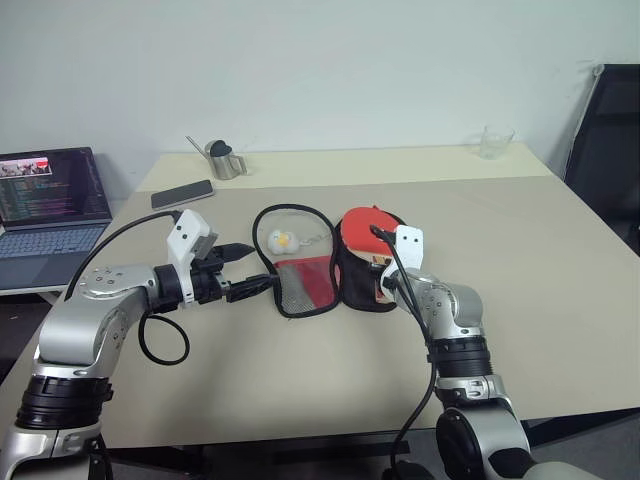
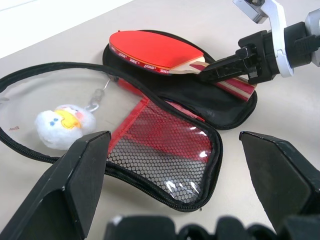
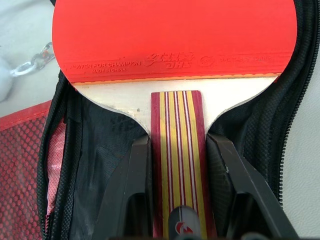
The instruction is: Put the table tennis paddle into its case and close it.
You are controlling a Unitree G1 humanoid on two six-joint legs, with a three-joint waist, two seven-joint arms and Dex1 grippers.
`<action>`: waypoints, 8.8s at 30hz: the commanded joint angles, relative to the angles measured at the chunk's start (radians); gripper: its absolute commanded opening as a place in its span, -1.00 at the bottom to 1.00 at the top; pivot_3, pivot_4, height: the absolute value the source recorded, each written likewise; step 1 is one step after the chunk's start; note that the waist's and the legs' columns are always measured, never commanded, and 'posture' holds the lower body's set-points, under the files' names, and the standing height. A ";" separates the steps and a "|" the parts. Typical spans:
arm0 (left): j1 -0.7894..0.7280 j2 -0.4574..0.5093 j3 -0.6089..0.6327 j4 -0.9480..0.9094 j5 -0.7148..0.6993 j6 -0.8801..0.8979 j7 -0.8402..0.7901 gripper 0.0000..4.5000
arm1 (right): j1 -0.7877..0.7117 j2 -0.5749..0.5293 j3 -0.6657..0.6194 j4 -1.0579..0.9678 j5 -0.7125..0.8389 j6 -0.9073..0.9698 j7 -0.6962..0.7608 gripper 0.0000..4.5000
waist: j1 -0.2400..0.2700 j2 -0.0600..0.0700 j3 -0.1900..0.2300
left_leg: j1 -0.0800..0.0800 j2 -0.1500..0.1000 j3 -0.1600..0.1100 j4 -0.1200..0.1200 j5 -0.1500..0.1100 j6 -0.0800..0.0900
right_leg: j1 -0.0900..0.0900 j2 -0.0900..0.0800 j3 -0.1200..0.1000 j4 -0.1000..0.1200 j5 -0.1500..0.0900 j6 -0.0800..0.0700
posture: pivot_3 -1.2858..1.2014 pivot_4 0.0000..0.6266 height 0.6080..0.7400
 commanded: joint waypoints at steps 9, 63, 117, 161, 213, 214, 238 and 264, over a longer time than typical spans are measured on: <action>-0.006 0.020 0.035 -0.045 -0.013 -0.002 0.006 1.00 | 0.011 0.083 -0.017 -0.034 0.039 -0.012 -0.003 0.22 | 0.000 0.000 0.000 | 0.000 0.000 0.000 0.000 0.000 0.000 | 0.000 0.000 0.000 0.000 0.000 0.000 | 0.03 -0.52 1.00; -0.381 -0.412 -0.221 0.353 0.278 -0.010 0.174 -0.99 | 0.136 -0.950 0.099 -0.430 0.336 -0.139 1.289 1.00 | 0.060 -0.006 0.001 | -0.009 0.000 -0.001 0.017 -0.003 0.005 | 0.003 -0.001 -0.005 -0.002 0.005 0.002 | 0.03 -0.52 1.00; 0.146 0.107 0.152 -0.157 -0.100 0.054 -0.073 0.99 | 0.000 -0.372 -0.293 0.169 0.366 0.288 0.503 1.00 | 0.025 -0.007 0.001 | -0.006 0.003 0.002 0.015 -0.001 0.003 | 0.001 0.003 0.000 -0.001 0.010 -0.003 | 0.03 -0.52 1.00; 0.178 0.111 0.139 -0.200 -0.122 0.020 -0.022 1.00 | 0.014 -0.223 -0.230 0.210 0.320 0.157 0.429 -0.99 | 0.006 -0.006 0.000 | 0.011 0.017 0.005 0.012 -0.003 0.005 | 0.016 0.016 0.001 -0.004 0.013 -0.009 | 0.03 -0.52 1.00; -0.129 0.033 -0.015 0.131 0.044 -0.126 -0.069 1.00 | 0.372 -1.036 0.025 -0.557 0.422 0.016 1.028 0.99 | 0.024 -0.007 0.004 | 0.011 0.019 0.004 0.007 -0.007 0.009 | 0.021 0.018 -0.002 -0.019 0.011 -0.005 | 0.03 -0.52 1.00; -0.143 0.017 -0.025 0.140 0.056 -0.130 -0.055 1.00 | 0.329 -0.954 0.076 -0.555 0.371 -0.067 0.998 0.99 | 0.022 -0.007 0.004 | 0.011 0.019 0.005 0.008 -0.007 0.009 | 0.021 0.018 -0.002 -0.019 0.011 -0.005 | 0.03 -0.52 1.00; -0.412 -0.394 -0.283 0.479 0.288 -0.129 0.134 1.00 | 0.345 -0.375 0.410 -0.015 -0.161 -0.617 0.827 0.99 | 0.044 -0.009 -0.003 | -0.004 0.015 0.005 0.016 -0.004 0.001 | 0.006 0.017 0.000 -0.014 0.016 -0.003 | 0.03 -0.52 1.00; -0.613 -0.670 -0.280 1.227 0.528 -0.510 0.423 0.73 | 0.363 -0.337 0.380 -0.070 -0.173 -0.547 0.831 1.00 | 0.033 -0.012 -0.018 | 0.000 0.015 0.005 0.016 -0.004 0.001 | 0.010 0.018 0.000 -0.013 0.016 -0.003 | 0.03 -0.52 1.00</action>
